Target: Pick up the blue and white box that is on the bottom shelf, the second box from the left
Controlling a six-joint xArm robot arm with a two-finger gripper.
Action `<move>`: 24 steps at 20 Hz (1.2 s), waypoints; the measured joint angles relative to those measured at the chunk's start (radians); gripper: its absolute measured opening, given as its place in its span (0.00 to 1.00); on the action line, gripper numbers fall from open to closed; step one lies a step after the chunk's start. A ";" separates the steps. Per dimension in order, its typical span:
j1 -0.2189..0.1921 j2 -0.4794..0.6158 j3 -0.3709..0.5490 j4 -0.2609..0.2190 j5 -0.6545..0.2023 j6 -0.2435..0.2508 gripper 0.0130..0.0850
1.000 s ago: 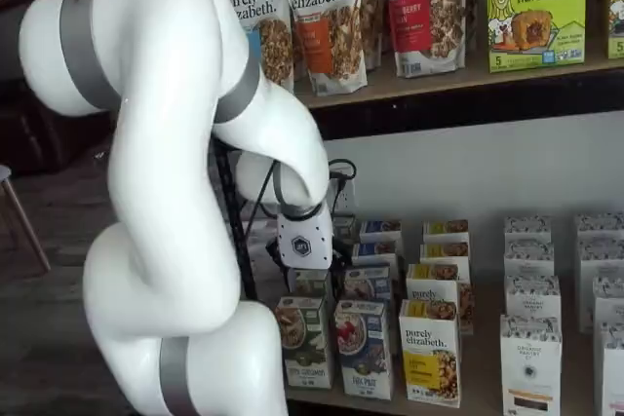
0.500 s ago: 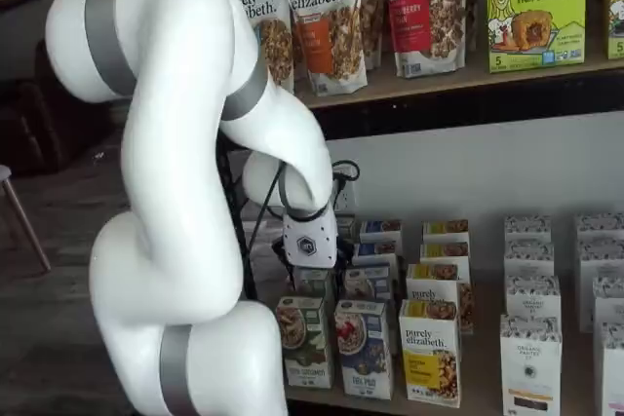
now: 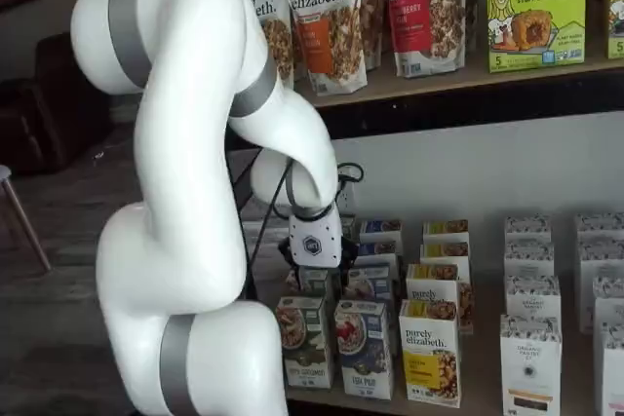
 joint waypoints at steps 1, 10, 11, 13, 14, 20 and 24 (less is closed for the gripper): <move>-0.001 0.011 -0.005 0.001 -0.004 -0.001 1.00; -0.013 0.094 -0.026 -0.023 -0.044 0.006 1.00; -0.013 0.103 -0.025 -0.020 -0.058 0.002 1.00; -0.010 0.122 -0.022 0.008 -0.089 -0.024 1.00; -0.009 0.133 -0.022 0.023 -0.103 -0.040 1.00; -0.014 0.208 -0.034 0.065 -0.184 -0.091 1.00; -0.021 0.266 -0.063 0.072 -0.208 -0.106 1.00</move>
